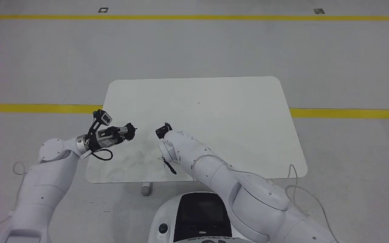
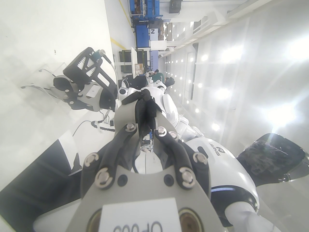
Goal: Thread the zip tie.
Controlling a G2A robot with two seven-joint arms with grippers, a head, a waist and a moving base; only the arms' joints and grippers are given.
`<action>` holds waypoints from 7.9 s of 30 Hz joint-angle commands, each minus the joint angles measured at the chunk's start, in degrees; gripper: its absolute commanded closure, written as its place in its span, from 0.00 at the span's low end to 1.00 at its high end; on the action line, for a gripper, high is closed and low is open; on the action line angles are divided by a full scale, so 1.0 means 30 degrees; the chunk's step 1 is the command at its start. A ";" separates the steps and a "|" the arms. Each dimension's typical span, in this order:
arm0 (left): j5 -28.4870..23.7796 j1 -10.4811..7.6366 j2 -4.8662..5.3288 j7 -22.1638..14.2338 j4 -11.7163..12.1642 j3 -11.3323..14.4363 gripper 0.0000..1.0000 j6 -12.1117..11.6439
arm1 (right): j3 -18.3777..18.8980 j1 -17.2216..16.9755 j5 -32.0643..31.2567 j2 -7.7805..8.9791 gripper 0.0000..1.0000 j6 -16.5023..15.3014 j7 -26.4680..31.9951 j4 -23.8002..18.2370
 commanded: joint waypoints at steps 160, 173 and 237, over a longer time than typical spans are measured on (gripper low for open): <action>0.0000 0.0000 0.0000 0.0000 0.0000 0.0000 1.00 0.0000 | -0.0471 0.1133 0.5457 0.1178 1.00 -0.0021 -0.3411 -0.2094; 0.0000 0.0000 0.0000 0.0000 0.0000 0.0000 1.00 0.0000 | 0.0662 0.0860 0.6112 0.1845 1.00 -0.0543 -0.3312 -0.2857; 0.0000 0.0000 0.0000 0.0000 0.0000 0.0000 1.00 0.0000 | 0.9054 -1.0285 0.8702 0.7678 1.00 -0.5297 -1.2194 -2.0058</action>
